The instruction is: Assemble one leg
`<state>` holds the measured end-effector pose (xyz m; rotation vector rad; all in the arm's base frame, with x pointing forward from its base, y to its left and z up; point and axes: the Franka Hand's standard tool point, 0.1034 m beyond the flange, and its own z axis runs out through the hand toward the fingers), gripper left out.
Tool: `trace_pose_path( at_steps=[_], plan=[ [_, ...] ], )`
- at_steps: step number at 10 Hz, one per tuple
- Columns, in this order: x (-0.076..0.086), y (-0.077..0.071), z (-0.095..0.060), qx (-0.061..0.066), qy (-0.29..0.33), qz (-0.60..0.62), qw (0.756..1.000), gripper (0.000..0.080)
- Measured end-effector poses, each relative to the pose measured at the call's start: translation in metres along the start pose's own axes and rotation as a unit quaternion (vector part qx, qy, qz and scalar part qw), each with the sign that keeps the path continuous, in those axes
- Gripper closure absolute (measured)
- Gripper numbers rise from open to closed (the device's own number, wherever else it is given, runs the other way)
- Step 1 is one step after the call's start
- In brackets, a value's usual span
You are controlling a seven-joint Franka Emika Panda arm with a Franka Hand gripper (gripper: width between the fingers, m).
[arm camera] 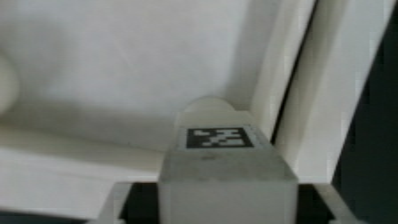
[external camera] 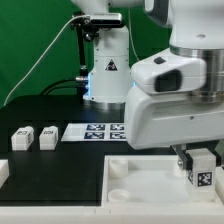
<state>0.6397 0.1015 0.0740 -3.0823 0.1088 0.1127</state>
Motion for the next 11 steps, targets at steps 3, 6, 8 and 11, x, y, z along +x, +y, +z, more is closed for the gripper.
trace_pose_path(
  at_steps=[3,6,8,11],
  plan=[
    [0.0005,-0.0010,0.0004,0.008,0.004,0.204,0.979,0.0508],
    [0.0010,-0.0022,-0.0001,0.010,0.003,0.395,0.919,0.0508],
    [0.0020,-0.0028,-0.0001,0.011,0.005,0.506,0.862,0.0508],
    [0.0015,-0.0053,-0.0004,0.021,-0.007,0.617,0.787,0.0508]
  ],
)
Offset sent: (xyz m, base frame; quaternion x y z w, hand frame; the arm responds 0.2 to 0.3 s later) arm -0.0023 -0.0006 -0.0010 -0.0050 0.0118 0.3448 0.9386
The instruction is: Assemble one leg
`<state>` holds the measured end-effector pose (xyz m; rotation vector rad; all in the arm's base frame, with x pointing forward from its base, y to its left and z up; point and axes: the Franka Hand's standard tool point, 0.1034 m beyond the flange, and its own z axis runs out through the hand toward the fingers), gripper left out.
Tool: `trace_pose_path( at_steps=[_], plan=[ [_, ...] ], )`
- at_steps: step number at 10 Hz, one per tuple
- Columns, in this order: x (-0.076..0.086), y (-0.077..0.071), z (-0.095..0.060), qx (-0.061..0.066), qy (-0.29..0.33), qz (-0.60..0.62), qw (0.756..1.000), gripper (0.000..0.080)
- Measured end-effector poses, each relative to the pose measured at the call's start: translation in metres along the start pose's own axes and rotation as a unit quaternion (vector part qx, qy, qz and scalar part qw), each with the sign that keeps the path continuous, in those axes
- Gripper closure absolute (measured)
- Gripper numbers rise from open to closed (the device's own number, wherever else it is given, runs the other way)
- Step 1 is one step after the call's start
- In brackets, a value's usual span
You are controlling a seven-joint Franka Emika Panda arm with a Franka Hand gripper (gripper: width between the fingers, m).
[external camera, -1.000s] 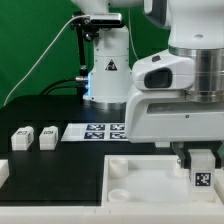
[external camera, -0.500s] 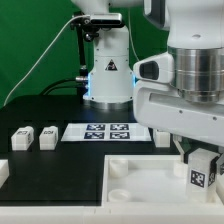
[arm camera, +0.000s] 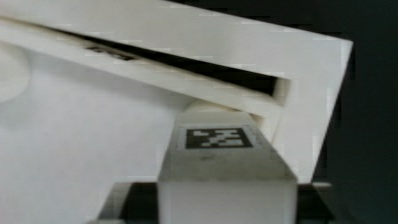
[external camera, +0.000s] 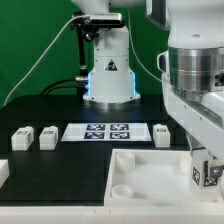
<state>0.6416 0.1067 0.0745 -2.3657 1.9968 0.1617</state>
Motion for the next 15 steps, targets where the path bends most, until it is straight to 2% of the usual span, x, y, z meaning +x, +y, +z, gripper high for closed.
trace_pose_path(
  at_steps=[2,3,4,5,8,12,14,15],
  plan=[
    [-0.0007,0.0002,0.0009,0.000,0.000,-0.014,1.000,0.0499],
    [-0.0008,0.0002,0.0010,0.000,0.000,-0.039,0.999,0.0293],
    [-0.0011,0.0003,0.0012,-0.001,0.000,-0.046,0.999,0.0293],
    [-0.0005,0.0004,0.0014,-0.001,0.000,-0.102,0.995,0.0181],
    [-0.0002,0.0007,0.0013,-0.004,0.000,-0.301,0.954,0.0151],
    [0.0002,-0.0008,0.0018,-0.010,0.001,-0.535,0.845,0.0151],
    [0.0019,0.0007,0.0013,-0.016,-0.005,-0.645,0.764,0.0151],
    [0.0023,0.0004,0.0014,-0.016,-0.003,-0.679,0.734,0.0151]
  ],
)
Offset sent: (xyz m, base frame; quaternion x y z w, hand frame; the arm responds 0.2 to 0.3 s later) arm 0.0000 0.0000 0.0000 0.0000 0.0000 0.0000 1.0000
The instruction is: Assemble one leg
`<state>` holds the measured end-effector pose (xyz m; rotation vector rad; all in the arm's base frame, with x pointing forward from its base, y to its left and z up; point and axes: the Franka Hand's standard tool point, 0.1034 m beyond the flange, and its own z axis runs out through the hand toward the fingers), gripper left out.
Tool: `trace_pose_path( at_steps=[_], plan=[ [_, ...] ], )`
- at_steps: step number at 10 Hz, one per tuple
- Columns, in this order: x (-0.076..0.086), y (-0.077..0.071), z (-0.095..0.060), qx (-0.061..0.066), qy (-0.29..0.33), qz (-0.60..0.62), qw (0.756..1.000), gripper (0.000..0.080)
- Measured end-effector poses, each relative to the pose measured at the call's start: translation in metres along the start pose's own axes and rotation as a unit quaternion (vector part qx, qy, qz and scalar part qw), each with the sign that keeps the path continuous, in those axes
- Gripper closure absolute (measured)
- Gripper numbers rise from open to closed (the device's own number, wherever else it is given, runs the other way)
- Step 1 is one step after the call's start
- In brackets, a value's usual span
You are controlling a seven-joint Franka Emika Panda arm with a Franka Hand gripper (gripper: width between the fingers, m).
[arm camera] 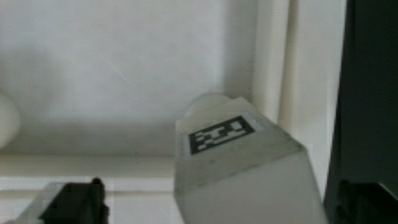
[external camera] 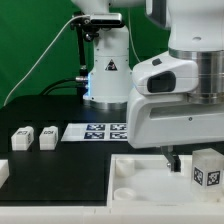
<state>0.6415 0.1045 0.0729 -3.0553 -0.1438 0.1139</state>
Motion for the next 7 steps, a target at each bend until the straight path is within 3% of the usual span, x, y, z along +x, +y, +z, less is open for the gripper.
trace_pose_path(
  at_steps=[3,5,6,7],
  plan=[
    [-0.0003,0.0013,0.0005,-0.003,0.000,-0.059,0.998,0.0151],
    [-0.0003,0.0013,0.0005,-0.003,0.000,-0.059,0.998,0.0429],
    [-0.0003,0.0014,0.0004,-0.003,0.000,-0.059,0.998,0.0429],
    [-0.0002,0.0016,0.0003,-0.003,0.000,-0.058,0.998,0.0508]
  ],
)
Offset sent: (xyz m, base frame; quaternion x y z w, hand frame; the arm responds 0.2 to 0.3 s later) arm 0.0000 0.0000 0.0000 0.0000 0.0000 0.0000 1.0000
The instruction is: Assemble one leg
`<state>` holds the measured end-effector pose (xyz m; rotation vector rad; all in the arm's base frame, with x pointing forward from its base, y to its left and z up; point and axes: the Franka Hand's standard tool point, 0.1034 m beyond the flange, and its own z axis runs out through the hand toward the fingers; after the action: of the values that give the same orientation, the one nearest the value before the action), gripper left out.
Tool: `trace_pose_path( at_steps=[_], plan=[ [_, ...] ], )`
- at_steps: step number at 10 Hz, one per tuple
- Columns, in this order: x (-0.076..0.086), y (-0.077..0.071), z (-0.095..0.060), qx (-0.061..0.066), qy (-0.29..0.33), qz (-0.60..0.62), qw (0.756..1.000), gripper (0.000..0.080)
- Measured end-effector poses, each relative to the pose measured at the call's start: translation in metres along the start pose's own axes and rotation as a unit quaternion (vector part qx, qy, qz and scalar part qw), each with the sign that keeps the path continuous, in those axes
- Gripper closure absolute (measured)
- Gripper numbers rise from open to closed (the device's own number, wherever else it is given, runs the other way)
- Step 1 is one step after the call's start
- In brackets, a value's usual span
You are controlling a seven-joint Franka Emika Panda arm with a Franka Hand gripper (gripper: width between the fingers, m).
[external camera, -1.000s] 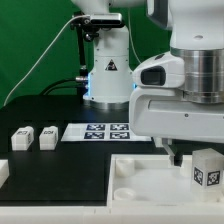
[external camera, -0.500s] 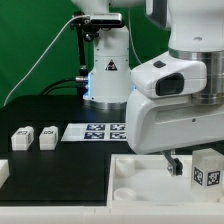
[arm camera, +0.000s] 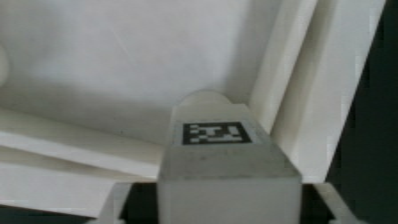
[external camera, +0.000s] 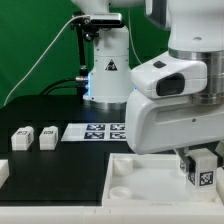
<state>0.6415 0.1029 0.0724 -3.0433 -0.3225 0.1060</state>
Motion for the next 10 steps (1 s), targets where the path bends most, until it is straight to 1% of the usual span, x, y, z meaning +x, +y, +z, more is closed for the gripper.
trace_pose_path(
  at_steps=[3,4,5,7,9,10],
  plan=[
    [0.0000,0.0000,0.0000,0.000,0.000,0.018,1.000,0.0508],
    [0.0001,-0.0004,0.0002,0.002,0.002,0.052,0.999,0.0508],
    [-0.0004,-0.0009,0.0003,0.004,0.010,0.130,0.991,0.0508],
    [0.0008,-0.0075,0.0008,0.005,0.018,0.265,0.964,0.0507],
    [-0.0003,-0.0032,0.0009,0.001,0.018,0.359,0.933,0.0504],
    [-0.0017,0.0002,0.0004,-0.004,0.019,0.400,0.916,0.0504]
  ],
)
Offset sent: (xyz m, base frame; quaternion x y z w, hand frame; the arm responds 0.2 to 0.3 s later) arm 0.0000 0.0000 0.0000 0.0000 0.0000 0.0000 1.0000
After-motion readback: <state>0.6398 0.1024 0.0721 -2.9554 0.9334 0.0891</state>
